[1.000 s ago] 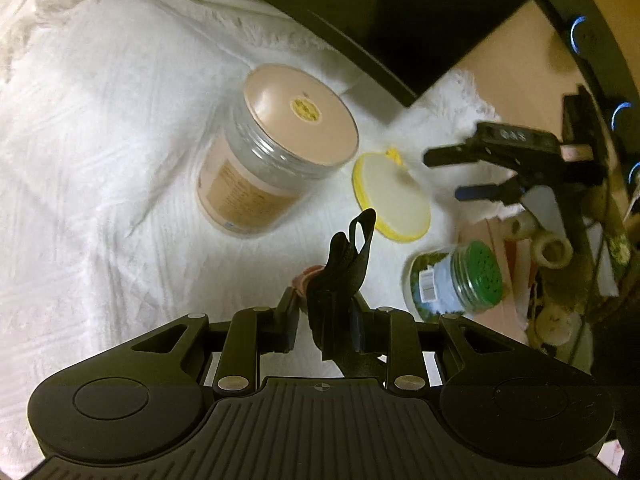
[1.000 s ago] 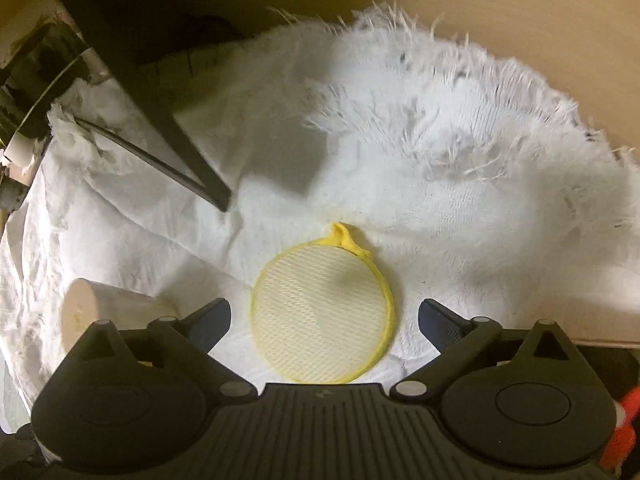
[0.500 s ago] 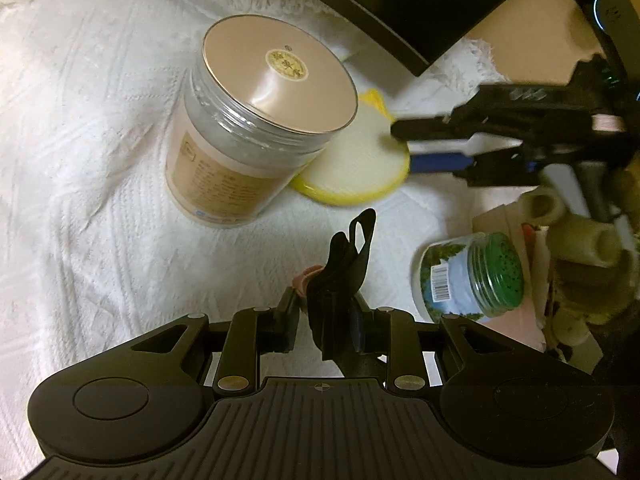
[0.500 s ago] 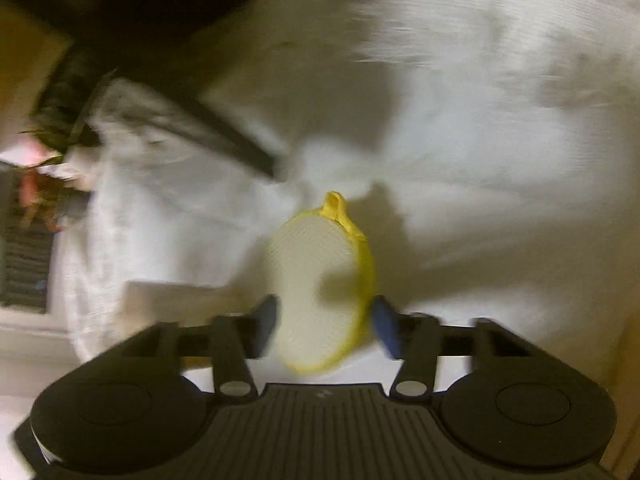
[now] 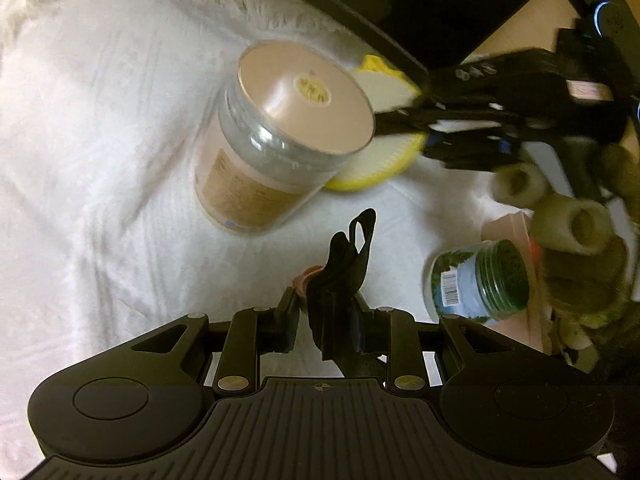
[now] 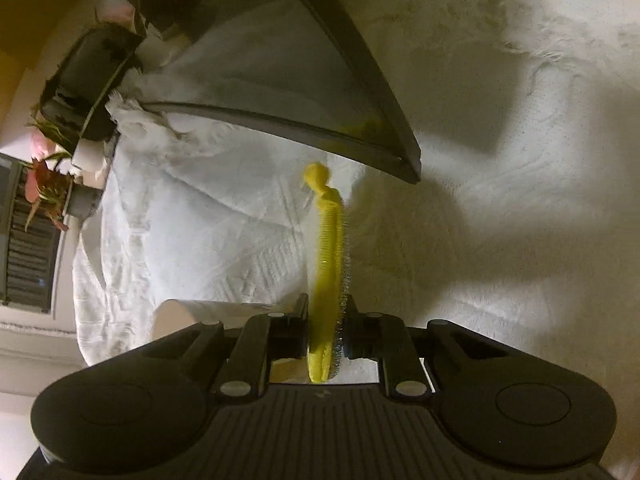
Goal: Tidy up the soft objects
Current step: 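Grasp and lift the yellow-rimmed mesh sponge with the right tool while the left holds the clip, then carry the sponge to the box with the right tool while the left drops the clip in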
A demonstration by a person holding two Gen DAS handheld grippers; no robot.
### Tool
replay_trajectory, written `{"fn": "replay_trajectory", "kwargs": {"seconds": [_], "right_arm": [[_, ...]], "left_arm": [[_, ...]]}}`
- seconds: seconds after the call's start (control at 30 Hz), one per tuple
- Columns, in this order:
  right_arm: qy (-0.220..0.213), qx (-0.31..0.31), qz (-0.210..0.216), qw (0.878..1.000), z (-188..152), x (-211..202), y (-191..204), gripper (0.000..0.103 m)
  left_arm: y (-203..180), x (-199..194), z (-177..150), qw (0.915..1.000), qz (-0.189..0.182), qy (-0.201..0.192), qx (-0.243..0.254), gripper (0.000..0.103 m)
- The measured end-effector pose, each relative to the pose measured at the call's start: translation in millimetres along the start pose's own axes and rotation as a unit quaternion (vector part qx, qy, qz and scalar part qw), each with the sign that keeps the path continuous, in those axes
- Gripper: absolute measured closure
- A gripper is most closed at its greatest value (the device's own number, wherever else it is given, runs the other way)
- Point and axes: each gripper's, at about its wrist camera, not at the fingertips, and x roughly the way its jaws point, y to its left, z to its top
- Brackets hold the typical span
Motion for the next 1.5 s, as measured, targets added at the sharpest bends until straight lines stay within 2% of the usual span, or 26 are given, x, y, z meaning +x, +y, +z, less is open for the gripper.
{"fn": "replay_trajectory", "kwargs": {"seconds": [0.07,0.2,0.33,0.4,0.53,0.7,0.8,0.87,0.97,1.0,1.07,1.13,1.2,1.23,1.27,1.33,1.4,1.5], "right_arm": [[-0.012,-0.018,-0.008,1.0,-6.8,-14.8,4.2,0.088],[-0.055,-0.037,-0.008,0.998,-23.1,-70.1,11.0,0.088],[-0.118,-0.048,-0.017,0.992,-50.8,-151.4,6.2,0.088],[-0.157,-0.047,-0.03,0.986,-71.0,-194.6,-1.1,0.088],[-0.239,-0.047,-0.095,0.965,-117.6,-268.7,-23.7,0.088],[-0.304,-0.011,-0.163,0.938,-174.2,-324.0,-61.4,0.088],[-0.322,0.01,-0.188,0.928,-196.2,-337.4,-83.0,0.088],[-0.327,0.02,-0.188,0.926,-205.8,-339.9,-96.2,0.088],[-0.325,0.041,-0.196,0.924,-210.9,-334.5,-112.2,0.088],[-0.326,0.047,-0.195,0.924,-212.8,-333.0,-114.9,0.088],[-0.326,0.06,-0.184,0.925,-216.1,-326.6,-123.2,0.088],[-0.321,0.072,-0.174,0.928,-218.2,-323.5,-134.2,0.088],[-0.318,0.082,-0.163,0.93,-220.0,-317.7,-142.4,0.088],[-0.317,0.086,-0.152,0.932,-218.8,-311.9,-146.2,0.088],[-0.315,0.09,-0.136,0.935,-217.2,-308.5,-151.3,0.088],[-0.309,0.101,-0.107,0.939,-211.9,-298.6,-159.0,0.088],[-0.298,0.121,-0.091,0.942,-202.5,-285.5,-169.5,0.088],[-0.274,0.144,-0.102,0.945,-191.5,-262.9,-187.6,0.088]], "left_arm": [[-5.7,-7.2,3.3,0.9999,-0.004,-0.006,0.01,0.074],[-35.4,-30.1,17.0,0.998,-0.022,-0.036,0.048,0.074],[-74.3,-57.9,46.2,0.9912,-0.008,-0.09,0.097,0.074],[-92.8,-62.7,56.6,0.9882,-0.004,-0.104,0.113,0.074],[-142.1,-57.6,61.8,0.9843,-0.05,-0.101,0.136,0.074],[-211.6,-10.0,35.9,0.9785,-0.116,-0.055,0.161,0.073],[-239.7,33.2,15.4,0.9766,-0.141,-0.018,0.161,0.073],[-250.8,63.8,-0.1,0.9746,-0.166,0.011,0.15,0.073],[-265.9,101.4,-19.1,0.968,-0.196,0.032,0.153,0.071],[-270.0,112.5,-24.6,0.9674,-0.193,0.039,0.159,0.071],[-275.7,133.3,-32.8,0.969,-0.159,0.054,0.181,0.066],[-275.7,137.7,-35.4,0.9692,-0.146,0.038,0.195,0.056],[-278.3,136.3,-34.4,0.9678,-0.128,0.03,0.215,0.057],[-283.8,136.3,-35.2,0.9656,-0.109,0.026,0.235,0.061],[-285.7,136.1,-37.1,0.9612,-0.09,0.023,0.26,0.061],[-287.1,135.5,-38.6,0.9566,-0.088,0.023,0.277,0.061],[-281.3,132.7,-38.5,0.9585,-0.1,0.024,0.266,0.061],[-273.5,126.9,-35.0,0.9604,-0.106,0.021,0.257,0.061]]}}
